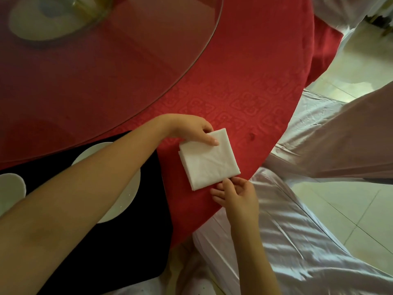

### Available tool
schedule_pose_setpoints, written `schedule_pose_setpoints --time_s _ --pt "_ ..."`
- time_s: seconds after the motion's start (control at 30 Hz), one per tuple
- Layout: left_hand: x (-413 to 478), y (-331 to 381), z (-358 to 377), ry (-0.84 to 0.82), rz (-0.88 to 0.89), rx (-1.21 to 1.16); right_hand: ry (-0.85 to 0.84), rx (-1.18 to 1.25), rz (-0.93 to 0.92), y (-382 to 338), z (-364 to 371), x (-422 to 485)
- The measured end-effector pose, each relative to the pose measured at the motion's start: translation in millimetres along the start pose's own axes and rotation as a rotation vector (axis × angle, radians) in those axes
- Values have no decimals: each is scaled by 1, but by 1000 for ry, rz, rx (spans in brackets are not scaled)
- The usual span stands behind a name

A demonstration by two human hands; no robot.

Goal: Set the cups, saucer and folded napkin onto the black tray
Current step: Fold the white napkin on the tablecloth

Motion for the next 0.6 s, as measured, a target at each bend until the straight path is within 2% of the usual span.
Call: schedule_pose_setpoints --time_s 0.1,0.3,0.43,0.53,0.6 --pt "-3 -2 10 -27 36 -112 -14 38 -5 1 -1 0" --pt "-34 9 28 213 205 -161 -53 47 -79 -6 5 -4" --pt "-73 8 38 402 310 -501 -162 -3 -159 -20 17 -10" --pt "-99 -10 53 581 265 -778 -228 -46 -233 -34 27 -19" --pt "-116 -26 71 614 266 -1008 -260 -82 -268 -38 36 -25"
Point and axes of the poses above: each hand's wrist, its own x-axis towards the middle knuckle, its own z-axis out of the palm, y = z × x, the point moved 4 cm from there along x, towards the middle knuckle, and after that the axes turned 14 degrees about -y, right-handed, at the moved point
